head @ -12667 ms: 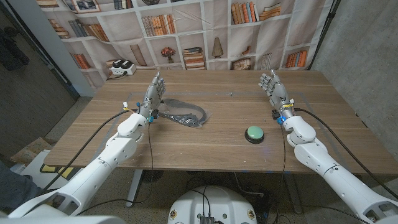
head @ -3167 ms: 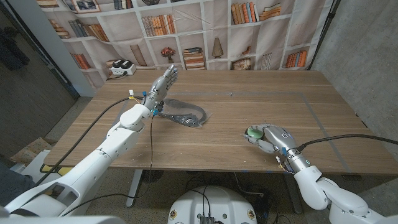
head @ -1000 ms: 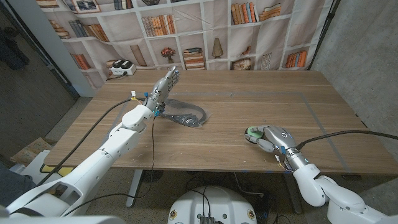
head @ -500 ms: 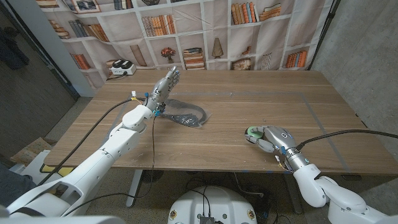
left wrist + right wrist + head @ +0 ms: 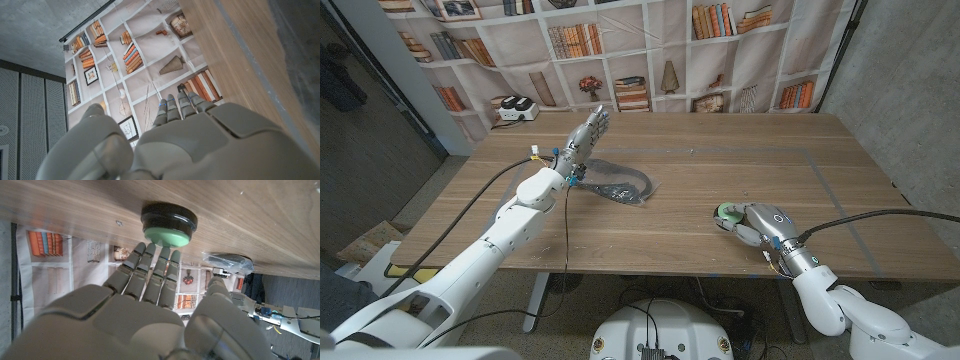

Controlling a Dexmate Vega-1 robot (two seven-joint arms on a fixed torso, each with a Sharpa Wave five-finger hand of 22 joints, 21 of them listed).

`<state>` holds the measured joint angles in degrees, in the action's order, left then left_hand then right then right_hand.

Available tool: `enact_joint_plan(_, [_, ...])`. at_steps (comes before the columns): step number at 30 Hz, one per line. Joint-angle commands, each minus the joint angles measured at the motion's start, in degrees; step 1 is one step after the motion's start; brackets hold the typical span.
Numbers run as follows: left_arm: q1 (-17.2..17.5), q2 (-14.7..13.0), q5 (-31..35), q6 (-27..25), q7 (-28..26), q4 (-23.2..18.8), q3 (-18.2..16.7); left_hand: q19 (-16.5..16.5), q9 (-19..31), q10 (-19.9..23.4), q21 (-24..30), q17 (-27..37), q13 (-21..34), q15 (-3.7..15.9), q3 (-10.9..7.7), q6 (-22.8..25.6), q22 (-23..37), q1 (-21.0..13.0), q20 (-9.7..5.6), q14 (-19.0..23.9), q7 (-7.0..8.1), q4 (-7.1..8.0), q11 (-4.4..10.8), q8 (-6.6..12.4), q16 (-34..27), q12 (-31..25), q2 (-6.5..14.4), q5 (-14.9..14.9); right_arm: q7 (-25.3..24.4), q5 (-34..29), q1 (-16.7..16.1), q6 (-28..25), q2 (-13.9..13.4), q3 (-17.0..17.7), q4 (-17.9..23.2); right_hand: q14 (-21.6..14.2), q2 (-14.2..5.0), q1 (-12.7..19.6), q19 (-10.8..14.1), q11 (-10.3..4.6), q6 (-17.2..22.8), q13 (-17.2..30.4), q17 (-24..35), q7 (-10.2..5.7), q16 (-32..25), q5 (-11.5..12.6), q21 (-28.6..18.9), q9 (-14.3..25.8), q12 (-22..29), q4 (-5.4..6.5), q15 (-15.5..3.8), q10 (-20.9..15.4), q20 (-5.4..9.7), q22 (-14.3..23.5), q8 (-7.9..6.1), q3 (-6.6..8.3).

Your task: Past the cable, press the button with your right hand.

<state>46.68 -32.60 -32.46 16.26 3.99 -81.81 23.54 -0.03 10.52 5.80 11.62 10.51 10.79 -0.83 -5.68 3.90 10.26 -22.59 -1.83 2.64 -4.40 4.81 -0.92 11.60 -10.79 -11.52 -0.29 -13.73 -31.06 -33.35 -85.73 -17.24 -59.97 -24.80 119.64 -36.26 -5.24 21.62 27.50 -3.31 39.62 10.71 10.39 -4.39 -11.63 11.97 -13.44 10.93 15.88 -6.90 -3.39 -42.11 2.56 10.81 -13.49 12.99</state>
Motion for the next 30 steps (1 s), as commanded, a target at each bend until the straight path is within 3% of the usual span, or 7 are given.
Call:
enact_joint_plan(1, [-0.23, -0.17, 0.19, -0.32, 0.09, -0.29, 0.06, -0.35, 0.26, -0.09, 0.03, 0.10, 0.13, -0.06, 0.07, 0.15, 0.34, -0.13, -0.36, -0.21, 0.22, -0.06, 0.14, -0.22, -0.05, -0.03, 0.32, 0.10, -2.29, -0.13, -0.84, 1.29, 0.51, 1.57, 1.01, -0.26, -0.28, 0.35, 0.30, 0.07, 0.25, 0.08, 0.05, -0.01, 0.01, 0.02, 0.10, 0.19, 0.21, 0.16, -4.61, -0.40, 4.71, 0.12, 0.05, 0.53])
enact_joint_plan(30, [-0.05, -0.87, 0.02, -0.08, 0.97, -1.06, -0.14, -0.39, 0.26, -0.04, 0.07, 0.10, 0.13, 0.01, 0.34, 0.07, 0.34, -0.23, -0.37, -0.24, 0.11, -0.04, 0.14, -0.26, -0.07, -0.07, 0.45, 0.19, -5.50, 0.32, -2.83, 3.19, 3.41, 5.39, 2.18, -0.40, -0.41, 0.20, 0.37, 0.33, 0.17, 0.09, 0.08, 0.04, 0.20, -0.25, 0.31, 0.22, -0.26, 0.17, -4.49, -0.25, 4.58, 0.14, 0.49, 0.67])
